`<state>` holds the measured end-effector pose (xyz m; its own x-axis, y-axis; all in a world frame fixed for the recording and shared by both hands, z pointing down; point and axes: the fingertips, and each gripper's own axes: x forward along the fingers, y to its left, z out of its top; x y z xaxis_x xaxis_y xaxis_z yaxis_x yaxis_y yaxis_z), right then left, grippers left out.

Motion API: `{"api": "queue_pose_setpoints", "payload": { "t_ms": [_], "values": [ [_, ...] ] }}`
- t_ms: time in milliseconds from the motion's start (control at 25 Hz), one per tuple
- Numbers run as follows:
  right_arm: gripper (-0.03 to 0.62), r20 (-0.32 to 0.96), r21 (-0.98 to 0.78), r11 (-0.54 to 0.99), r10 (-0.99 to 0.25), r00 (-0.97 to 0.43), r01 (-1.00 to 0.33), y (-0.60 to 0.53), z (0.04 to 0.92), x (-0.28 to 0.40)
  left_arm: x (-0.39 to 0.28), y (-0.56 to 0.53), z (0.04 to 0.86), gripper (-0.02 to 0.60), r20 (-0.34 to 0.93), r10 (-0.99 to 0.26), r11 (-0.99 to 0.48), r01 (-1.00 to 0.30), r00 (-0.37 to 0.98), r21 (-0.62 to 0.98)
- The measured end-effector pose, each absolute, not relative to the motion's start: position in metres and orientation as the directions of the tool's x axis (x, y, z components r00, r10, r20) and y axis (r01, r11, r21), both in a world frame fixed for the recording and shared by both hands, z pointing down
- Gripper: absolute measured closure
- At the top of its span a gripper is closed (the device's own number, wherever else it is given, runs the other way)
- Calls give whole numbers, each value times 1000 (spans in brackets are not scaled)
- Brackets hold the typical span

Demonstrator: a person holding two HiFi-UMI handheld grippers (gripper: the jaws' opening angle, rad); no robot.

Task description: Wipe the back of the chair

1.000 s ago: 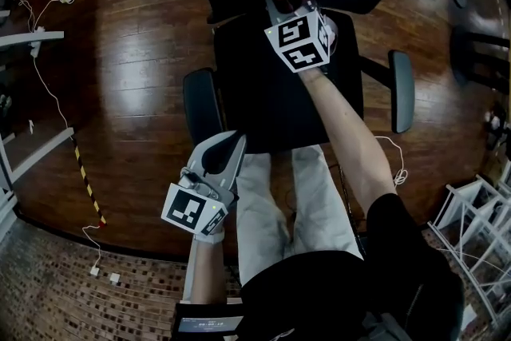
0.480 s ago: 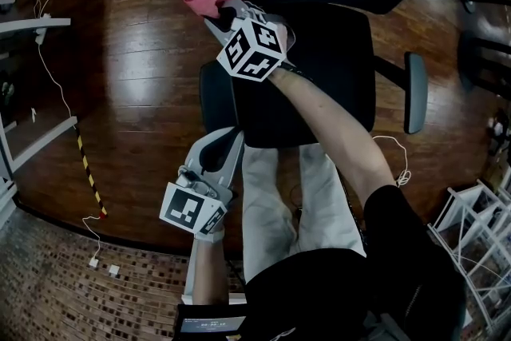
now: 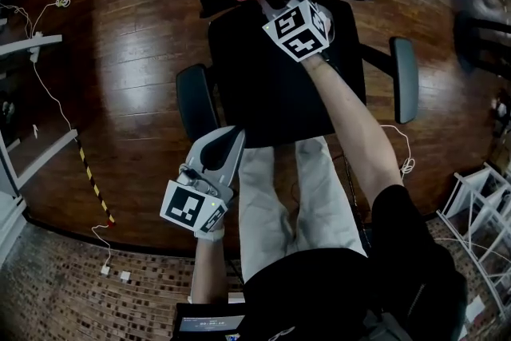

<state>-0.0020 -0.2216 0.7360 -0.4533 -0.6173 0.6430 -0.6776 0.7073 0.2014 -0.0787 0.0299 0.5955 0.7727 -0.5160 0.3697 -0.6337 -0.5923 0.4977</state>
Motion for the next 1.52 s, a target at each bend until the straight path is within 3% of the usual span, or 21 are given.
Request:
{"api": "queue_pose_setpoints", "payload": {
  "t_ms": [640,920,1120,1520],
  "values": [
    [551,683,194,276,-727,-72,-941,-221,724,257,19,29,591,592,375,-393,-689,-539,840,485],
    [551,636,151,42,-769,64,-988,-208,703,318,30,33,588,592,367,-378,-702,-521,850,486],
    [551,678,197,102,-733,61,-975,-207,731,298,12,39,589,592,371,-401,-683,-543,838,488],
    [551,699,164,363,-699,-151,-917,-223,763,143,-54,40,597,592,379,-490,-607,-619,785,498]
  ]
}}
